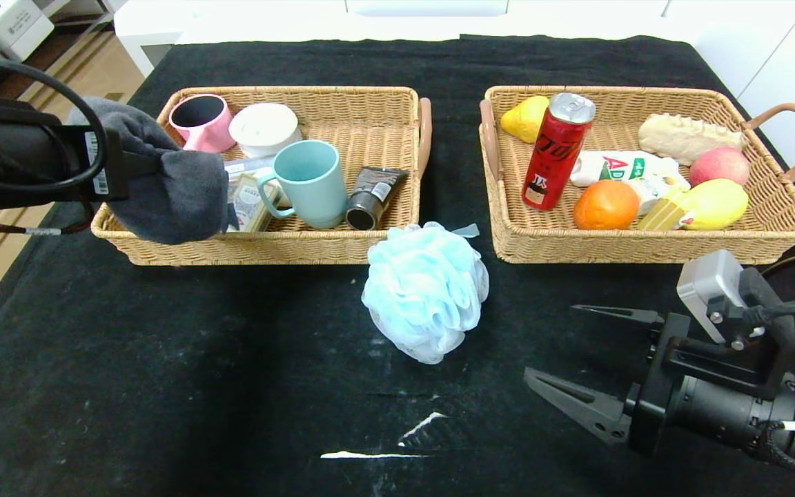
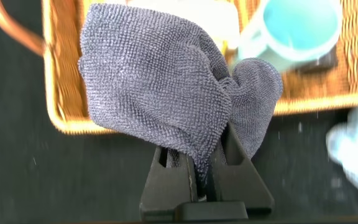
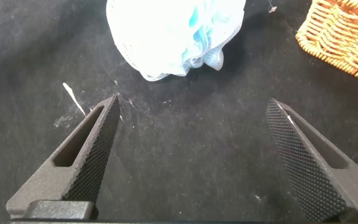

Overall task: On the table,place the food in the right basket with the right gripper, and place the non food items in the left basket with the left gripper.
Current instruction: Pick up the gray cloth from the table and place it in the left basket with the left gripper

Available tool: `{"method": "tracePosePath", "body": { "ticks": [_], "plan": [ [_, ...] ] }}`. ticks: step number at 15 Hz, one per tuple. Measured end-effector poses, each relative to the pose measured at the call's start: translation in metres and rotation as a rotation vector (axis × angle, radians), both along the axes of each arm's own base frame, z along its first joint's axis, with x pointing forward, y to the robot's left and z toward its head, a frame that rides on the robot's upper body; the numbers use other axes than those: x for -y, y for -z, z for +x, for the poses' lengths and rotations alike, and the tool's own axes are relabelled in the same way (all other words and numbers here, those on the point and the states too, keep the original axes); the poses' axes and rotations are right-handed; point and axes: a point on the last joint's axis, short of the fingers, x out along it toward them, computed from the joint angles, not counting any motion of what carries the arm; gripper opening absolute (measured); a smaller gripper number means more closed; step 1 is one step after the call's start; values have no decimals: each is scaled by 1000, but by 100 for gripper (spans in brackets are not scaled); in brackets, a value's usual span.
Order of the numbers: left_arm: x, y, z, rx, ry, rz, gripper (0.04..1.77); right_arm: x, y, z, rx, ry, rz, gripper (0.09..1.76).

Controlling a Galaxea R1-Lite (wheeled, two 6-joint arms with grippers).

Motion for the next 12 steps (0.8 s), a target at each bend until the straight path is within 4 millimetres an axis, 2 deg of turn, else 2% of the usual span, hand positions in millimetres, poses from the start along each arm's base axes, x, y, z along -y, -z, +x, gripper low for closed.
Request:
{"method": "tracePosePath", "body": {
  "ticks": [5, 12],
  "plan": [
    [-2, -20, 26, 61, -25, -6, 20, 0, -1, 0, 2, 0, 2, 171],
    [-2, -16, 55, 47, -41, -3, 20, 0, -1, 0, 4, 2, 3, 171]
  ]
}}
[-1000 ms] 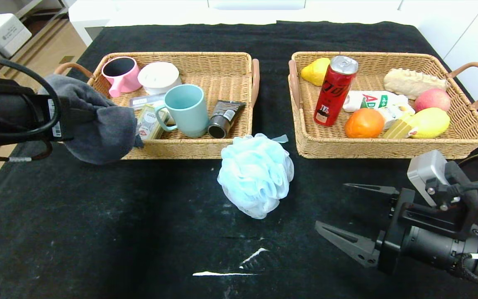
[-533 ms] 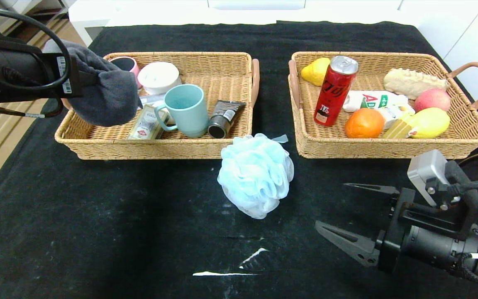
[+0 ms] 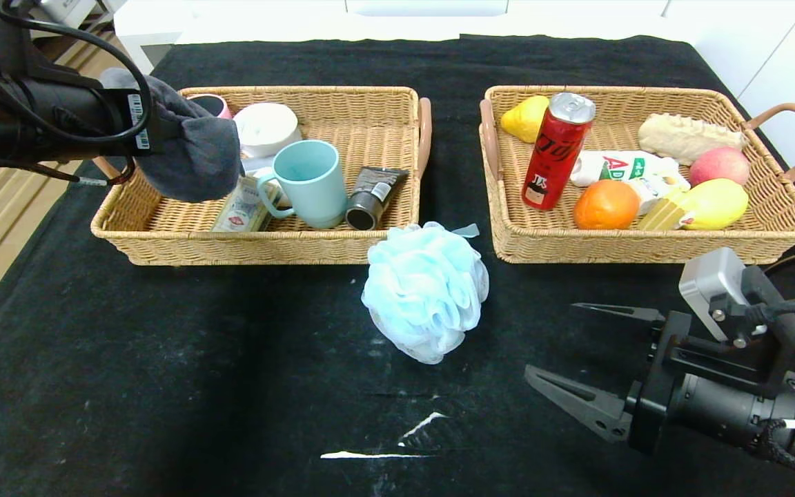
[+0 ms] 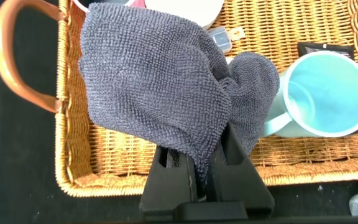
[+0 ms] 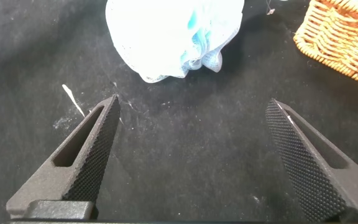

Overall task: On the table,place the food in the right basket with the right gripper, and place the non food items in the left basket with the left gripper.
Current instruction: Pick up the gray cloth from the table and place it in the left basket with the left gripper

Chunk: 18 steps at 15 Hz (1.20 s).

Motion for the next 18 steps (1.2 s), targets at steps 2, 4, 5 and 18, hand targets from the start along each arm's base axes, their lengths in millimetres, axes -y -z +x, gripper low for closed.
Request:
{"method": "tracePosePath", "body": {
  "ticks": [2, 4, 5, 18],
  "plan": [
    [0, 2, 4, -8, 0, 0, 20, 0, 0, 0, 1, 0, 0, 171],
    [1, 4, 6, -13, -1, 0, 53, 0, 0, 0, 1, 0, 1, 171],
    [1, 5, 6, -19, -1, 1, 68, 0, 0, 0, 1, 1, 0, 171],
    [0, 9, 5, -32, -3, 3, 151, 1, -1, 0, 3, 5, 1, 171]
  ]
}}
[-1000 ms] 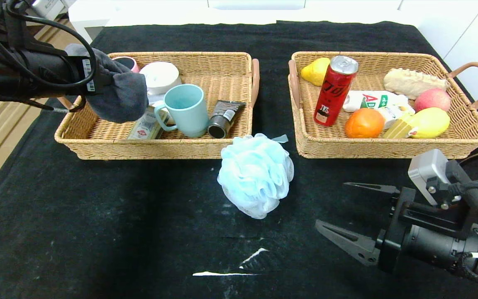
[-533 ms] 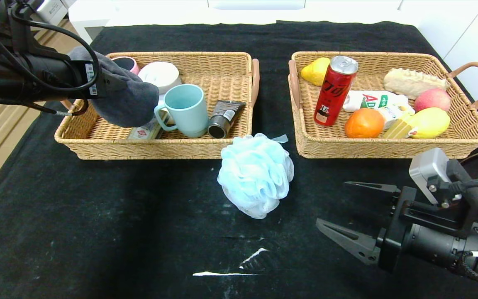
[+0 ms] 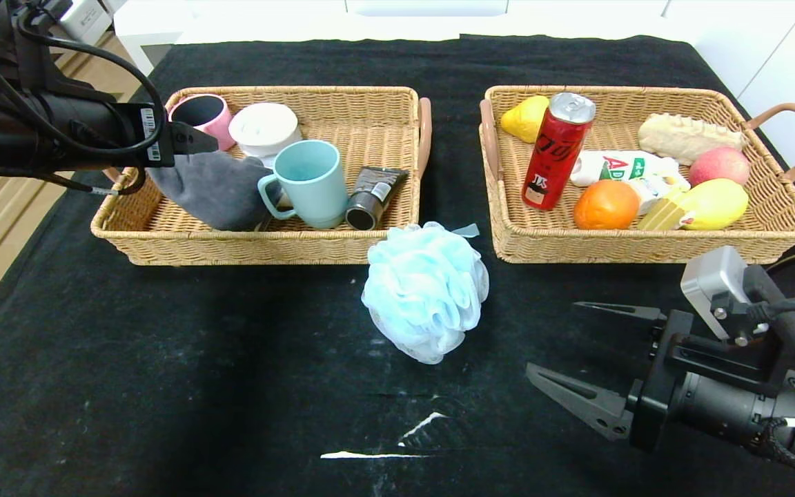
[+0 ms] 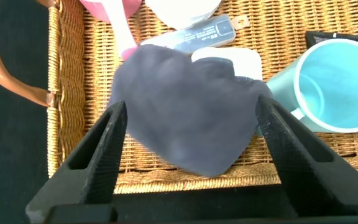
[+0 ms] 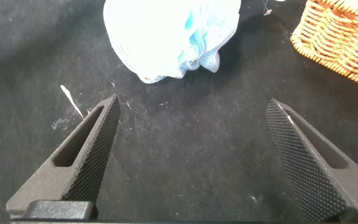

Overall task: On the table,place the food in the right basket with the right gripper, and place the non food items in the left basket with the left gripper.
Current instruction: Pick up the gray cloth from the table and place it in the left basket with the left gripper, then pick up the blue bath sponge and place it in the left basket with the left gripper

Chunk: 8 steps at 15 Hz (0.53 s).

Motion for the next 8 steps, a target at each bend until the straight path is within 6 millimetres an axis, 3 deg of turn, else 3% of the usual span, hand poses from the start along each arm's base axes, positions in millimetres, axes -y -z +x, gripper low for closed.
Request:
{"method": "tracePosePath", "body": {
  "ticks": [8],
  "plan": [
    [1, 5, -5, -16, -30, 13, 164, 1, -1, 0, 1, 1, 2, 171]
  ]
}}
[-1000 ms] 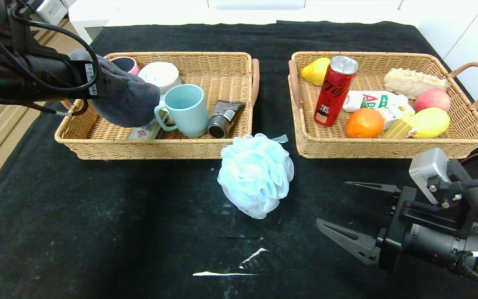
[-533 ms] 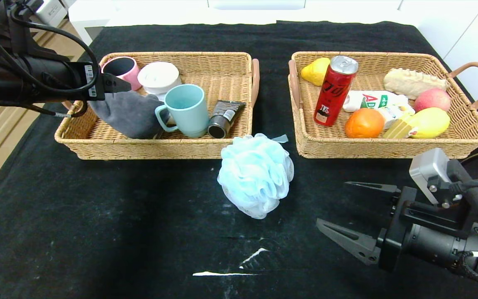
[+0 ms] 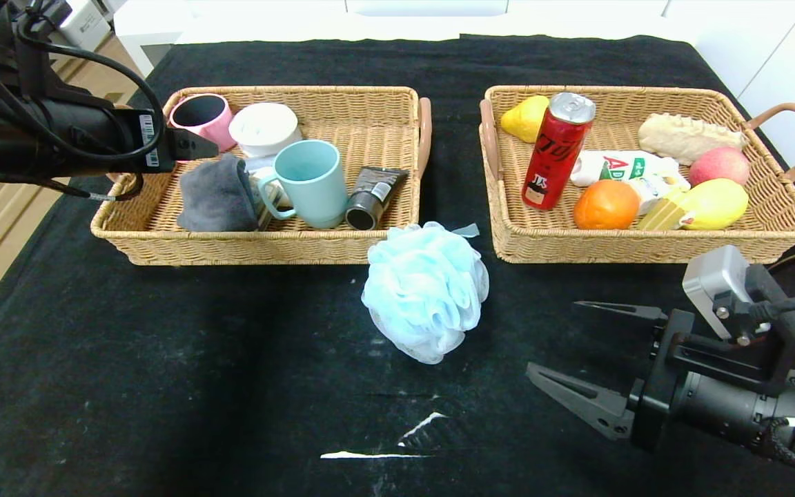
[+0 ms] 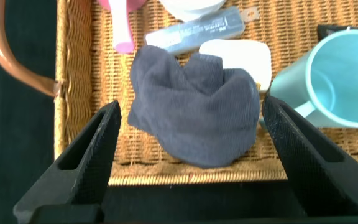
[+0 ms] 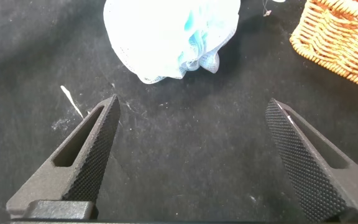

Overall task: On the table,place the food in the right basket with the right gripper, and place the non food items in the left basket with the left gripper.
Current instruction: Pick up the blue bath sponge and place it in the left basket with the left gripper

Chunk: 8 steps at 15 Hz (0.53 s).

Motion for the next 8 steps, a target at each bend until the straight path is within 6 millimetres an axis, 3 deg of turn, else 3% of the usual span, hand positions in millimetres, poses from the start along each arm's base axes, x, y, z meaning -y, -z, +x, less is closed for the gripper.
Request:
{"method": "tracePosePath", "body": {
  "ticks": [4, 8],
  "plan": [
    [2, 4, -19, -14, 11, 19, 167, 0, 0, 0, 0, 1, 0, 171],
    [18, -3, -41, 13, 71, -41, 169, 0, -1, 1, 4, 4, 3, 171]
  ]
}}
